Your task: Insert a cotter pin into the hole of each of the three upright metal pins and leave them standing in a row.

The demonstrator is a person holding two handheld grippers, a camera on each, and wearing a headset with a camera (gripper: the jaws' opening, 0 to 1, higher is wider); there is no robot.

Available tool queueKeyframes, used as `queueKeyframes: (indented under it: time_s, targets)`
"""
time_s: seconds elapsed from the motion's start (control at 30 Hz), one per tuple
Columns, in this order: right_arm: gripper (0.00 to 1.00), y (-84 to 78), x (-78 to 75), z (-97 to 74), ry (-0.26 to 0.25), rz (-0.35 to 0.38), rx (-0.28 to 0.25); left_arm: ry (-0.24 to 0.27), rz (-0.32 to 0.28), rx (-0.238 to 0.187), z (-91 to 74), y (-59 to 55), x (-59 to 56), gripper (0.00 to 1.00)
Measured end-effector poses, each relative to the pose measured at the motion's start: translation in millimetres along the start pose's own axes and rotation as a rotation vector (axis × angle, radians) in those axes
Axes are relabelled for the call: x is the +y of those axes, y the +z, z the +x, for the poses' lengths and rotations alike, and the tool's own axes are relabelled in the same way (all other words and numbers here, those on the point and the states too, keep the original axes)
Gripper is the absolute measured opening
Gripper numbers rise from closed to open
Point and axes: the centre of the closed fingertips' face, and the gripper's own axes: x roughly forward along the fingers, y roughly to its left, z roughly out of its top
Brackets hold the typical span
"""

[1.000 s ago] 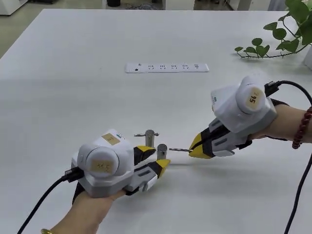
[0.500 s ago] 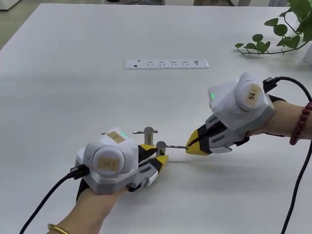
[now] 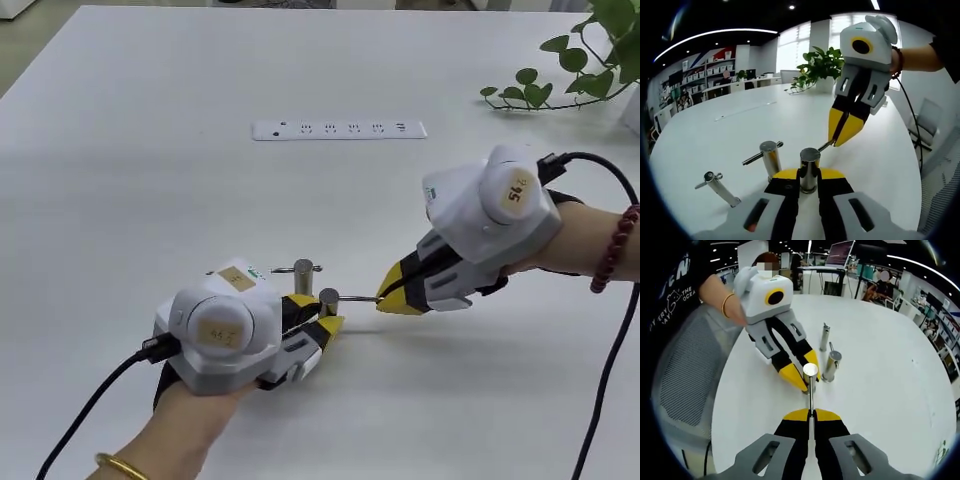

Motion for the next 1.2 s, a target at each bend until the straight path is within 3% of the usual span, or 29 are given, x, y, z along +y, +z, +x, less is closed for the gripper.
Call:
queueKeyframes:
  time_s: [0.57, 1.2]
  targets:
    - [0.0, 16.4, -3.7, 11.7, 0.011, -0.058, -0.013, -0.01, 0.046, -0.012, 1.8, 0.2, -0.8, 0.1]
    - [0.0, 29.3, -3.5, 20.4, 0.001, -0.052, -0.041, 0.006, 0.018, -0.037, 2.5, -0.1, -0.8, 0.1]
